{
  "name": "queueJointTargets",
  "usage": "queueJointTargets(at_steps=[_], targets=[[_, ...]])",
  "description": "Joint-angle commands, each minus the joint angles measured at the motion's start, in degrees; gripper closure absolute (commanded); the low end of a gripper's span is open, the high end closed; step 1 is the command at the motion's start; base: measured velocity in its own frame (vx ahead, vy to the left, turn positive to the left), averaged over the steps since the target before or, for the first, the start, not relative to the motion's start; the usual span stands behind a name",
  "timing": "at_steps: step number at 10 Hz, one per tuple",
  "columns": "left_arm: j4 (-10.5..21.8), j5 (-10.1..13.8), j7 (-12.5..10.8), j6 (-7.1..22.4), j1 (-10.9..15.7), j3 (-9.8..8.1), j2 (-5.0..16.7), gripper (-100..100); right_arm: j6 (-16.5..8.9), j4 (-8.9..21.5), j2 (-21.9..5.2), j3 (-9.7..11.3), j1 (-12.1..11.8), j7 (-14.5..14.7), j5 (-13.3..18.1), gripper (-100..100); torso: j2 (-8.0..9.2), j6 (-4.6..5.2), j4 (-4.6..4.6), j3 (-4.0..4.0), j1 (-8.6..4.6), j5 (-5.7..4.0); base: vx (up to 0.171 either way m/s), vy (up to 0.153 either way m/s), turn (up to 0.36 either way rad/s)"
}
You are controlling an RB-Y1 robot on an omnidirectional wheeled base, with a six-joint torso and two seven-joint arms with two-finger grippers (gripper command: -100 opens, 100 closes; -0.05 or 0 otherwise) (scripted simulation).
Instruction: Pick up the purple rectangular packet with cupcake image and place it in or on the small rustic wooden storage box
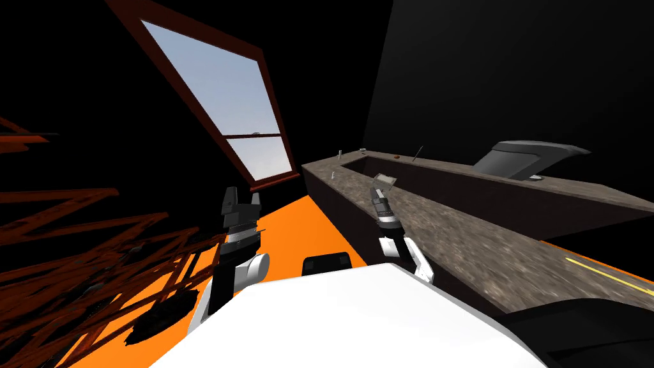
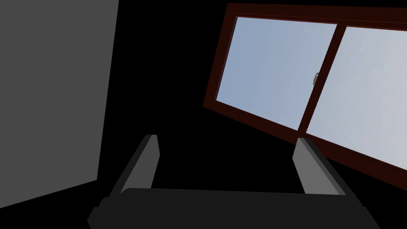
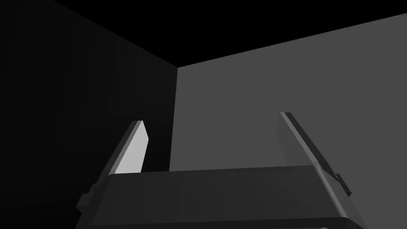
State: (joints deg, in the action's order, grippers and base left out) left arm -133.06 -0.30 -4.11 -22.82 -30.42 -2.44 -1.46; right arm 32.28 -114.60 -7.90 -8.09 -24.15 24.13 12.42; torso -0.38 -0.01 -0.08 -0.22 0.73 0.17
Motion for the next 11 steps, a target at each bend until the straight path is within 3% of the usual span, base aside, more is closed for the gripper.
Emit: queueJointTargets(at_steps=[1,2,3,6,7,10,11], targets=[[0.0,0.0,0.0,0.0,0.0,0.0,0.0,0,-0.5,2.3,0.0,-2.1,0.5,2.7,2.0,-100,0.0,0.0,0.0,0.0,0.0,0.0,0.08,0.181,-0.185],[0.0,0.0,0.0,0.0,0.0,0.0,0.0,0,-0.9,3.9,0.0,-3.4,1.0,4.2,3.2,-100,-0.05,0.0,-0.01,-0.03,-0.07,-0.01,0.112,0.181,-0.164],[0.0,0.0,0.0,0.0,0.0,0.0,0.0,0,-0.9,4.0,0.0,-3.4,1.0,4.2,3.2,-100,-0.17,-0.01,-0.03,-0.1,-0.08,-0.01,0.072,0.107,-0.074],[0.0,0.0,0.0,0.0,0.0,-0.01,0.0,0,-2.6,8.8,0.2,-7.8,2.4,8.4,6.5,-100,-0.13,0.0,-0.03,-0.08,-0.42,-0.09,0.084,0.109,-0.163],[0.0,0.0,0.0,0.0,0.0,-0.01,0.0,0,-2.6,8.8,0.2,-7.8,2.4,8.4,6.5,-100,-0.17,0.0,-0.04,-0.1,-0.3,-0.06,0.086,0.103,-0.066],[0.0,0.0,0.0,0.0,0.0,-0.01,0.0,0,-5.2,13.2,0.3,-12.7,3.9,12.0,9.3,-100,-0.36,-0.01,-0.07,-0.2,-0.44,-0.09,0.131,0.111,-0.134],[0.0,0.0,0.0,0.0,0.0,-0.01,0.0,0,-5.2,13.5,0.3,-12.7,3.9,12.0,9.3,-100,-0.37,-0.02,-0.09,-0.22,-0.34,-0.07,0.085,0.089,-0.065]])
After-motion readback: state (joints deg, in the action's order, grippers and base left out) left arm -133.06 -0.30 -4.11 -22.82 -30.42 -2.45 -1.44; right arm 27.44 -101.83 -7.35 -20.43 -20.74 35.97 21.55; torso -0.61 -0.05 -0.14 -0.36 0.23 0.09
